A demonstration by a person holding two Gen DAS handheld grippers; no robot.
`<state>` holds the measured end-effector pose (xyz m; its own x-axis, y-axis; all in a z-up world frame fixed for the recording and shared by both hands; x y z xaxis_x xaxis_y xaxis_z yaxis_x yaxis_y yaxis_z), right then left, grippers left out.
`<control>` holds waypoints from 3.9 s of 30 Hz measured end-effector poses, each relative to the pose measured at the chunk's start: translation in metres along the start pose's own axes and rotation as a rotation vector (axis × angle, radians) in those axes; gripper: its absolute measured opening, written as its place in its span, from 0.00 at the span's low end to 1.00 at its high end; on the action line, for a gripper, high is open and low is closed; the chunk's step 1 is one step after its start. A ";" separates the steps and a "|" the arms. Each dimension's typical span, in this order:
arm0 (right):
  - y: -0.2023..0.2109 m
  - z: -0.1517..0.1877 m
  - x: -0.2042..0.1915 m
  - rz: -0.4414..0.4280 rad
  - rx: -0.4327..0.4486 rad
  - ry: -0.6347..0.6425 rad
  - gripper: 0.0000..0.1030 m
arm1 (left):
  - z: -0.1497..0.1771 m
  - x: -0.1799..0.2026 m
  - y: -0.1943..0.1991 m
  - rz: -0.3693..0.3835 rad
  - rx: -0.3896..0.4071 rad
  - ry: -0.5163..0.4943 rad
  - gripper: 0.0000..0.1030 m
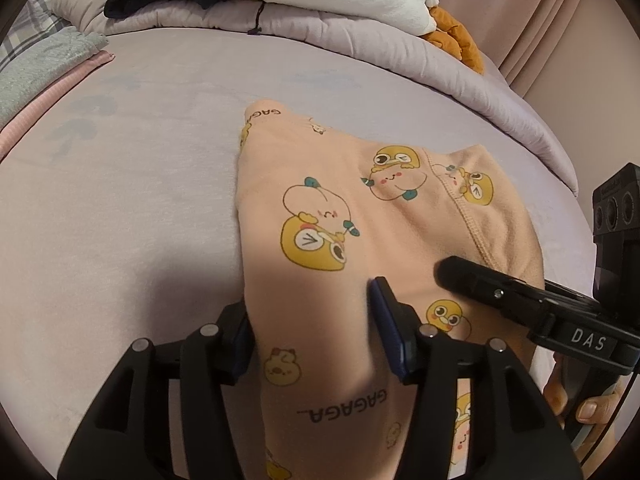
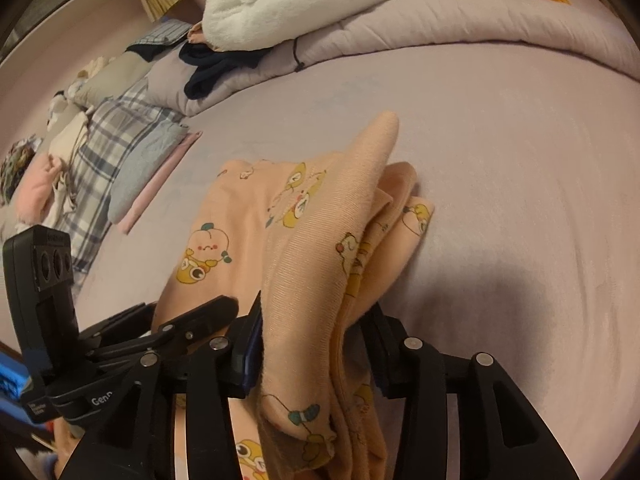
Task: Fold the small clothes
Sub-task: 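Lay the folded edge down and open both grippers on the peach bundle, then pull both grippers back from the folded peach shirt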
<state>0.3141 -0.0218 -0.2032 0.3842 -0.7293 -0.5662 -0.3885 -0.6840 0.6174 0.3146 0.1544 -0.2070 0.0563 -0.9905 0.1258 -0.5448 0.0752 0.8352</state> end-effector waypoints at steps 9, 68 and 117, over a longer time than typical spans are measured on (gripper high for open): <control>0.001 0.001 0.004 -0.025 0.008 -0.044 0.42 | 0.001 -0.005 0.000 -0.025 -0.002 0.008 0.66; 0.031 0.015 0.010 -0.016 0.041 -0.112 0.44 | 0.047 -0.021 0.030 -0.094 -0.041 0.009 0.78; 0.051 0.057 0.004 0.201 -0.002 0.049 0.49 | 0.089 -0.028 0.060 -0.264 -0.030 -0.020 0.99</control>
<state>0.2481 -0.0608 -0.2050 0.3397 -0.8492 -0.4043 -0.4598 -0.5249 0.7163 0.2055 0.1768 -0.2081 0.1768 -0.9782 -0.1092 -0.4887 -0.1835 0.8530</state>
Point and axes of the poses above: each gripper's, at about its wrist camera, not at the fingertips, and y roughly against the way its jaws point, x to its right, z to its underside, the point moved 4 cm from there along -y, roughly the way its jaws point, and after that the axes turned 13 degrees about -z, right-handed, at the moved point
